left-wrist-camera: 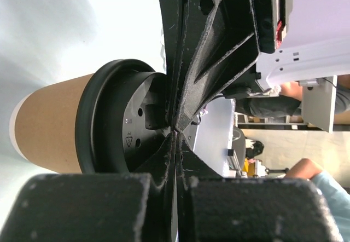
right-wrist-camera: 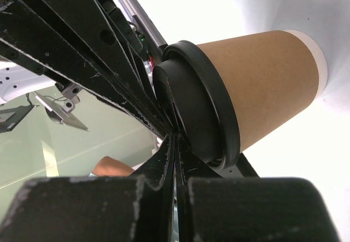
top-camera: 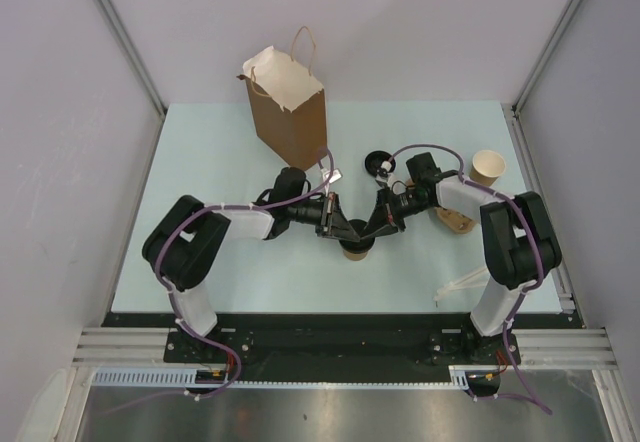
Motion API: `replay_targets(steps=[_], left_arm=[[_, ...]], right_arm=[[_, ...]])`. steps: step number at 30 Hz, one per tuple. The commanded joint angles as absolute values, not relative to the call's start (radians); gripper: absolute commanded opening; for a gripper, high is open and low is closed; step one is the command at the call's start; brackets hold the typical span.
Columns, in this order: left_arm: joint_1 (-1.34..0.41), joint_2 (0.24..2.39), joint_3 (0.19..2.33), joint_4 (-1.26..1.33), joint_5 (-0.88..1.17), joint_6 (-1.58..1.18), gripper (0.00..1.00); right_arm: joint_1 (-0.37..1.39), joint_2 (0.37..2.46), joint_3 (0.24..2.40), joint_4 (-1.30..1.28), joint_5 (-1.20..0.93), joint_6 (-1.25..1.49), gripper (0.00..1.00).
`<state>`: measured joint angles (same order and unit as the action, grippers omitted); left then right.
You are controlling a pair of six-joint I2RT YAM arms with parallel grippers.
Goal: Pack the takeout coffee
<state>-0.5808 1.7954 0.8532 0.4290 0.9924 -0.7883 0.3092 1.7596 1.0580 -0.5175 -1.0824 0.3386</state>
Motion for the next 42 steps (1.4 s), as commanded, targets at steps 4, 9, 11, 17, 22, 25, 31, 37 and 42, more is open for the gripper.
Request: replay_targets(steps=[4, 9, 11, 17, 22, 25, 31, 37, 42], left_arm=[[-0.563, 1.913, 0.776, 0.334, 0.888, -0.716, 0.00], [-0.545, 1.944, 0.781, 0.314, 0.876, -0.704, 0.00], [-0.540, 1.939, 0.785, 0.310, 0.874, -0.703, 0.00], [-0.572, 1.873, 0.798, 0.454, 0.969, -0.784, 0.00], [-0.597, 1.735, 0.804, 0.477, 0.994, -0.785, 0.00], [-0.597, 1.677, 0.795, 0.472, 0.994, -0.795, 0.00], [-0.597, 1.614, 0.773, 0.466, 0.982, -0.788, 0.00], [-0.597, 1.652, 0.796, 0.488, 0.969, -0.810, 0.00], [-0.598, 1.698, 0.818, 0.474, 0.942, -0.798, 0.00]], right_arm=[[0.296, 1.839, 1.034, -0.552, -0.862, 0.298, 0.00], [0.293, 1.862, 1.034, -0.554, -0.850, 0.295, 0.00], [0.290, 1.865, 1.035, -0.548, -0.860, 0.299, 0.00], [0.348, 1.800, 1.035, -0.506, -0.977, 0.302, 0.00], [0.361, 1.703, 1.038, -0.439, -1.051, 0.376, 0.00], [0.350, 1.651, 1.042, -0.402, -1.100, 0.423, 0.00], [0.325, 1.588, 1.046, -0.328, -1.138, 0.486, 0.00], [0.321, 1.649, 1.049, -0.241, -1.109, 0.534, 0.00], [0.314, 1.713, 1.058, -0.219, -1.071, 0.535, 0.00]])
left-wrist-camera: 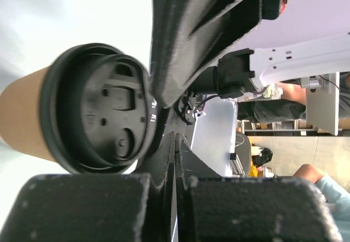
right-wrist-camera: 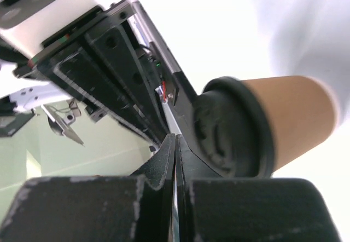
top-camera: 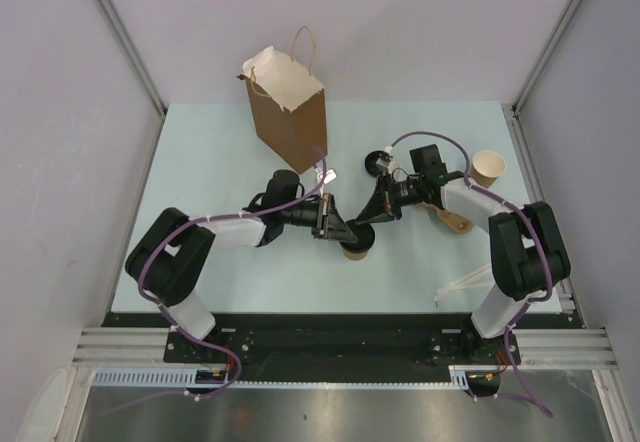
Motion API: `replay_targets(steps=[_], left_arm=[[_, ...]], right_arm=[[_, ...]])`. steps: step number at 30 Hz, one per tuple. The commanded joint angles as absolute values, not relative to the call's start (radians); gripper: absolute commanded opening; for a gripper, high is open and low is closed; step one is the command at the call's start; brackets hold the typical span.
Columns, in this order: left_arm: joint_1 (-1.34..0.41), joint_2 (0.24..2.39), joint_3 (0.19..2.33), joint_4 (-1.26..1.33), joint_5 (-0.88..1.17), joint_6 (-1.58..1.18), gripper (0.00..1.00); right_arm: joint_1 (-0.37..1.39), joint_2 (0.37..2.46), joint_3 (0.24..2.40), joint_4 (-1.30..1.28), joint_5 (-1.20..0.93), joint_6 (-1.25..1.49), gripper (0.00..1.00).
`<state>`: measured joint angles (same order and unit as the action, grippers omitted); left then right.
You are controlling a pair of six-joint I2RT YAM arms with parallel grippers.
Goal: Pack the takeout coffee
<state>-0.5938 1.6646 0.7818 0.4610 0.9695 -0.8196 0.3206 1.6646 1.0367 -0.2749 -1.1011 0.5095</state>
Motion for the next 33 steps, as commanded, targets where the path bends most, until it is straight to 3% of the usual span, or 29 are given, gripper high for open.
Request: replay_targets(steps=[1, 15, 18, 19, 22, 24, 28, 29, 33], left_arm=[[-0.598, 1.706, 0.819, 0.450, 0.937, -0.790, 0.00], [-0.598, 1.735, 0.818, 0.356, 0.893, -0.713, 0.00], [-0.601, 1.677, 0.830, 0.394, 0.917, -0.733, 0.13], [-0.603, 1.658, 0.834, 0.394, 0.920, -0.732, 0.30], [-0.611, 1.570, 0.851, 0.329, 0.914, -0.700, 0.58], [-0.614, 1.493, 0.860, 0.235, 0.890, -0.646, 0.65], [-0.615, 1.367, 0.925, -0.022, 0.786, -0.474, 0.99], [-0.620, 1.332, 0.949, -0.090, 0.744, -0.362, 0.99], [-0.653, 1.305, 1.093, -0.366, 0.473, -0.111, 1.00]], right_arm=[[0.314, 1.736, 1.058, -0.218, -1.063, 0.535, 0.00], [0.327, 1.800, 1.060, -0.281, -1.026, 0.471, 0.00], [0.331, 1.743, 1.077, -0.221, -1.077, 0.520, 0.03], [0.330, 1.726, 1.083, -0.204, -1.089, 0.529, 0.05], [0.315, 1.665, 1.109, -0.152, -1.126, 0.581, 0.21], [0.302, 1.632, 1.130, -0.118, -1.138, 0.609, 0.36], [0.237, 1.551, 1.179, -0.126, -1.157, 0.592, 0.60], [0.221, 1.539, 1.186, -0.144, -1.161, 0.577, 0.75], [0.121, 1.490, 1.210, -0.254, -1.132, 0.491, 0.90]])
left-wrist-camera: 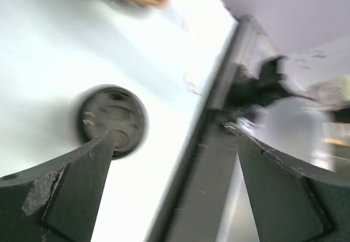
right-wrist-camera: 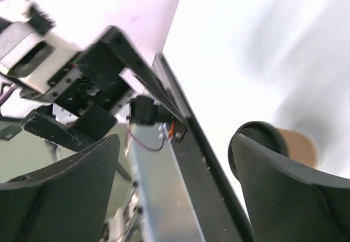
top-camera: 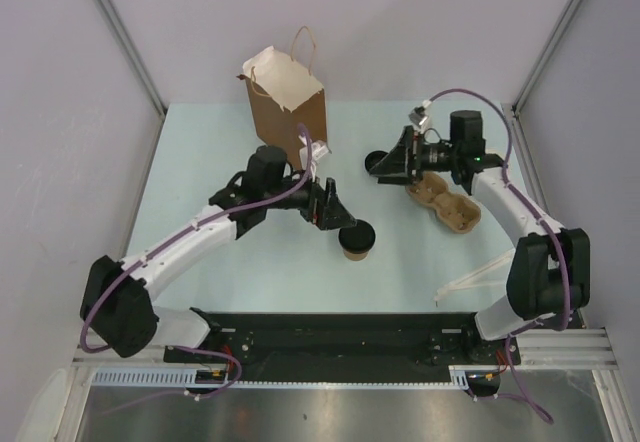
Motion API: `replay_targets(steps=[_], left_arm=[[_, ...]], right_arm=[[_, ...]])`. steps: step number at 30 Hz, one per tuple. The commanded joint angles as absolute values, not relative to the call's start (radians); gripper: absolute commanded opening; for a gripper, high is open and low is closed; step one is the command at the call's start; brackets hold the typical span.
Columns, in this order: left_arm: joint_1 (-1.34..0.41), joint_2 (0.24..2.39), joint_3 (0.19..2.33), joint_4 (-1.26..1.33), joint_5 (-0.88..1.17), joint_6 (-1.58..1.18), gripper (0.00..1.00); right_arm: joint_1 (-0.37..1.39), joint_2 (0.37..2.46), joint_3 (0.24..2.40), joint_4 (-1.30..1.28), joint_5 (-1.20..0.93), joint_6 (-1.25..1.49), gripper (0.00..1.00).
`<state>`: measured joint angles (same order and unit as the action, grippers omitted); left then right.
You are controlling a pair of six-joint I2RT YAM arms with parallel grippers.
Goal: Pack the takeout coffee
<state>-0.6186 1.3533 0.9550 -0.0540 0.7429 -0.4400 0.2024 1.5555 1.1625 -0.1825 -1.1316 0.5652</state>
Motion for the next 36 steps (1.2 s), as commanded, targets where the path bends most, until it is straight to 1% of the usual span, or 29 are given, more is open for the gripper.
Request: replay_targets(steps=[1, 2, 3, 5, 7, 11, 16, 36], left_arm=[[-0.666, 1.319, 1.127, -0.409, 0.419, -0.062, 1.00], [-0.698, 1.359, 1.162, -0.452, 0.379, 0.027, 0.99], [-0.713, 1.380, 1.228, -0.519, 0.341, 0.056, 1.00], [-0.759, 1.442, 1.302, -0.561, 0.261, 0.119, 0.99], [-0.811, 1.479, 1.337, -0.601, 0.210, 0.158, 1.00], [-0.868, 1.577, 1.403, -0.627, 0.189, 0.218, 1.00], [-0.893, 1.654, 1.416, -0.640, 0.180, 0.207, 1.00], [-0.911, 1.758, 1.448, -0.621, 0.212, 0.218, 0.99]], right_arm=[[0.100, 1.480, 1.221, -0.287, -1.120, 0.427, 0.92], [0.059, 1.465, 1.226, -0.357, -1.106, 0.396, 0.93], [0.042, 1.456, 1.230, -0.395, -1.073, 0.356, 0.94], [0.008, 1.439, 1.241, -0.495, -1.040, 0.255, 0.95], [-0.023, 1.408, 1.239, -0.576, -0.987, 0.172, 0.96], [-0.031, 1.368, 1.241, -0.672, -0.885, 0.082, 0.97], [-0.032, 1.350, 1.241, -0.710, -0.853, 0.071, 0.98], [-0.034, 1.373, 1.233, -0.719, -0.870, 0.074, 1.00]])
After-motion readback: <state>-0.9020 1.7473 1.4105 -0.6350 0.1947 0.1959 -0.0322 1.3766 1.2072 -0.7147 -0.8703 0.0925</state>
